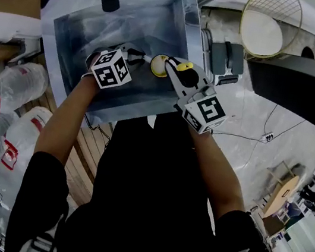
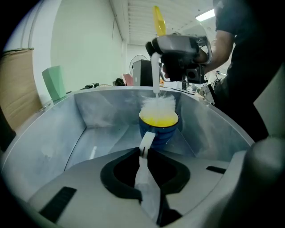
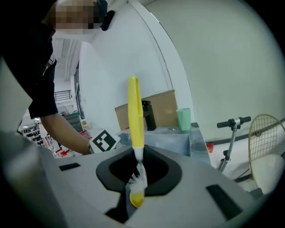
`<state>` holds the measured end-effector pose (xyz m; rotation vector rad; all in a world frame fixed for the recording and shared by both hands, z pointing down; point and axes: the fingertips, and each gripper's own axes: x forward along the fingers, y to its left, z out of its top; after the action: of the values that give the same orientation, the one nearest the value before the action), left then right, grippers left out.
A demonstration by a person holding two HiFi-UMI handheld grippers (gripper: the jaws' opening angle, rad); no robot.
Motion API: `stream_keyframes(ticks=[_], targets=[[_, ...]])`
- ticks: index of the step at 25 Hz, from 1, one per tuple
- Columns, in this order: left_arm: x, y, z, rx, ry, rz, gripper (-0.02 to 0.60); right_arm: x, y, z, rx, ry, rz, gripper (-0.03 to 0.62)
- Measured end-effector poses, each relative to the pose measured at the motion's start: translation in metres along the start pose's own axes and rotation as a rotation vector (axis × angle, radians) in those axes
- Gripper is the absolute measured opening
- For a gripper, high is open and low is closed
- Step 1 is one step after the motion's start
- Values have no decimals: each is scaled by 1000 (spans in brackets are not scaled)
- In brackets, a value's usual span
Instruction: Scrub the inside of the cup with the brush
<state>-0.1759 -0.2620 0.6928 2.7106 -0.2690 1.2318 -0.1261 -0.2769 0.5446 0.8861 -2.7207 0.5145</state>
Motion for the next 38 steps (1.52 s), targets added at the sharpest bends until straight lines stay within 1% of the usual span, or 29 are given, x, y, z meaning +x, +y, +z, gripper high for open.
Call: stream_keyframes(ticks=[3,5,7,9,11,13,16,19,21,23,25,28,30,35,37,38], targets=[[0,-2,1,0,0,-6,69,-3,-2,33,-15,-65,3,48],[0,-1,1,0,-3,-6,69,2,-2,41,-44,-76,8,48],[0,-2,1,2,-2,-3,69,11,1,34,-55,-63,13,48],[0,-2,1,4,0,-3,69,19,2,17,-56,-33,13,48],[1,-2,2,3,0,-3,69,23,2,0,-46,-6,13,48],[2,-1,3,11,2,-3,69,22,-2,-7,-34,-2,13,48],[1,-3,2,22,5,-7,69,20,-6,3,-44,-7,11,48],[1,-5,0,35,3,-11,69,14,-13,29,-60,-66,-19,48],[-1,-6,-1,47,4,-12,69,13,-16,38,-83,-83,-39,48],[-2,-6,-1,53,5,-13,69,18,-16,31,-111,-58,-42,48],[-2,-7,0,55,7,-14,69,22,-15,13,-121,-19,-42,48],[-2,-7,0,54,6,-17,69,24,-19,-3,-86,-11,-54,48],[-1,-7,0,51,6,-17,69,23,-21,0,-82,-9,-57,48],[-3,-7,0,38,4,-14,69,2,-18,31,-138,-47,-46,48],[-3,-7,0,26,-1,-11,69,-4,-14,25,-149,-25,-42,48],[-3,-6,-1,17,-3,-8,69,-6,-12,16,-137,-1,-44,48]])
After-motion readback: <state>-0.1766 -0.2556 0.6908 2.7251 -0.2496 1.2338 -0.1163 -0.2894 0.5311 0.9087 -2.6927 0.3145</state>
